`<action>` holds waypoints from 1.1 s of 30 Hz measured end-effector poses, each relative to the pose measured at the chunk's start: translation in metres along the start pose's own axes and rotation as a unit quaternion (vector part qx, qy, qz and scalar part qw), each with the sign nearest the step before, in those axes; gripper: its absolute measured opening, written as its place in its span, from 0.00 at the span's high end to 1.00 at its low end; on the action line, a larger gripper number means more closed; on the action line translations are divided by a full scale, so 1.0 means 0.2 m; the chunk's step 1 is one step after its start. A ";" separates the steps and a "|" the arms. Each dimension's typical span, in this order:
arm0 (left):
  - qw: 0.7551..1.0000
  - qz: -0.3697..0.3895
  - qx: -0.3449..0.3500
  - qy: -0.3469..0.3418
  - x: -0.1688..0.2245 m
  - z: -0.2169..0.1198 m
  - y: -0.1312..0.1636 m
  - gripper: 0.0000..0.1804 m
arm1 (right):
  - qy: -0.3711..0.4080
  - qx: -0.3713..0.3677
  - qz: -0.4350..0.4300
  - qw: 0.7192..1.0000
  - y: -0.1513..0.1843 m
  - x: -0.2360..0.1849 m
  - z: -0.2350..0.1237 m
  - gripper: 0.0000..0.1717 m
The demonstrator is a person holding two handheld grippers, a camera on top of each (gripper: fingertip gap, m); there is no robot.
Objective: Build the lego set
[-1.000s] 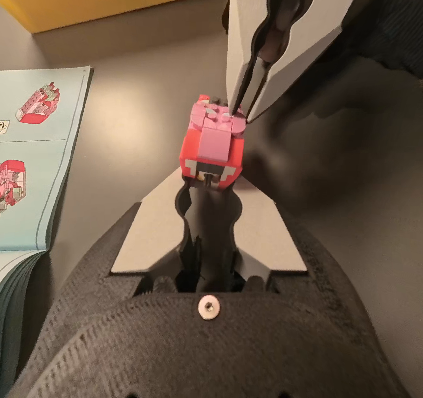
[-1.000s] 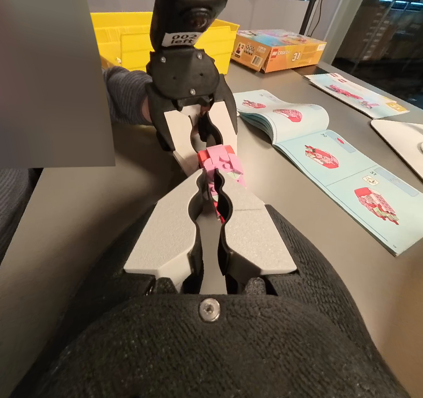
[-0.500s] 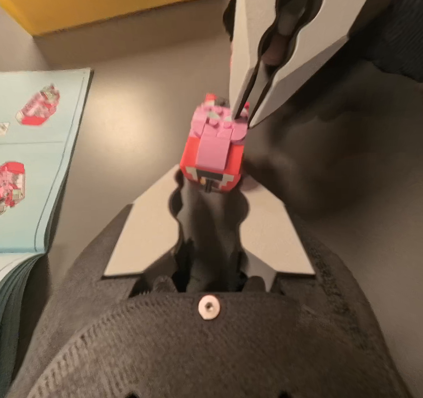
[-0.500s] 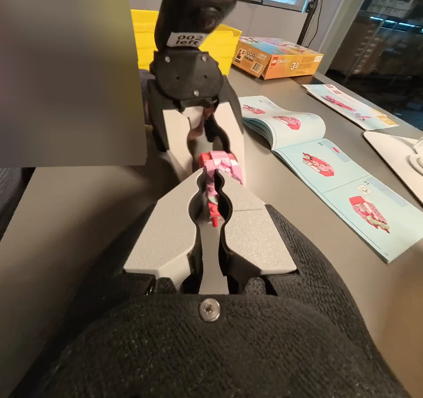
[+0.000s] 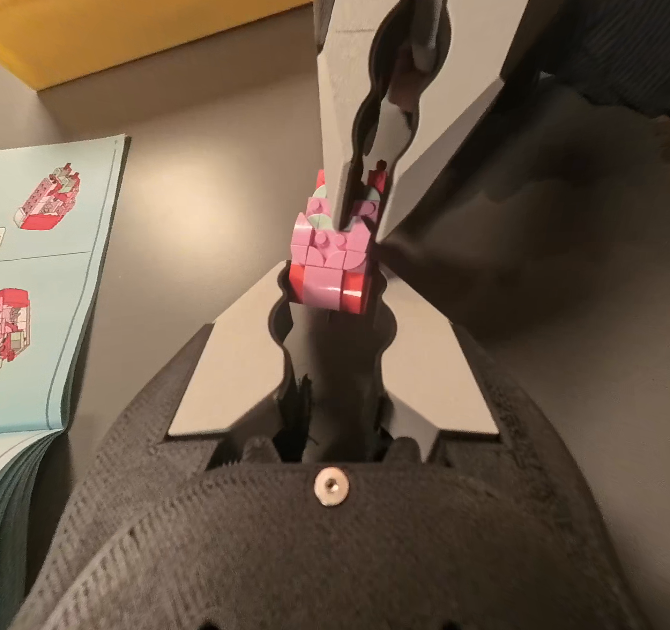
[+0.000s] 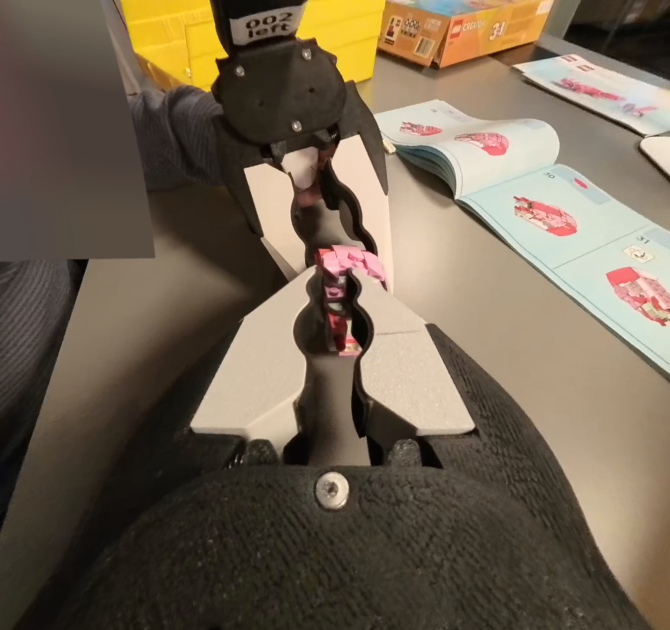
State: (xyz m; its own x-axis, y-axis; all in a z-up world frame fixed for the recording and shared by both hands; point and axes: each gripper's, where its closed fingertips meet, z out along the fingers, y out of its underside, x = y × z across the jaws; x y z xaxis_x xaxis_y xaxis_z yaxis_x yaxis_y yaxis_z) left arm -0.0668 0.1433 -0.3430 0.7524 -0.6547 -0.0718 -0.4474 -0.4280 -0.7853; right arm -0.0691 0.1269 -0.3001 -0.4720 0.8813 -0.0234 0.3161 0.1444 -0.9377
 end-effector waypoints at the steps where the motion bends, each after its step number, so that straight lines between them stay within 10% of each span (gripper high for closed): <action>1: 1.000 0.001 0.000 -0.001 0.00 0.00 0.00 0.76 | 0.002 0.000 0.000 1.000 0.00 0.00 0.00 0.93; 10: 1.000 0.015 -0.009 -0.015 0.00 0.00 0.01 0.77 | 0.016 -0.018 0.014 1.000 0.00 -0.03 0.01 0.97; 24: 0.999 0.019 -0.034 -0.023 0.01 0.00 0.02 0.77 | 0.156 -0.117 -0.253 0.948 -0.02 -0.07 0.06 0.97; 33: 0.998 0.007 -0.046 -0.035 0.00 0.00 0.03 0.77 | 0.232 -0.174 -0.426 0.857 -0.02 -0.07 0.06 0.97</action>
State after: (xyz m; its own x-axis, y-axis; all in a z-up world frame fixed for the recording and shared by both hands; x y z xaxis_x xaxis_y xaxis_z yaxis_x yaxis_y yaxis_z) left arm -0.0690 0.1412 -0.3474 0.7759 -0.6179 -0.1271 -0.4984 -0.4769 -0.7240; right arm -0.0733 0.1090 -0.3000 -0.3016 0.4616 0.8342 0.2838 0.8788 -0.3837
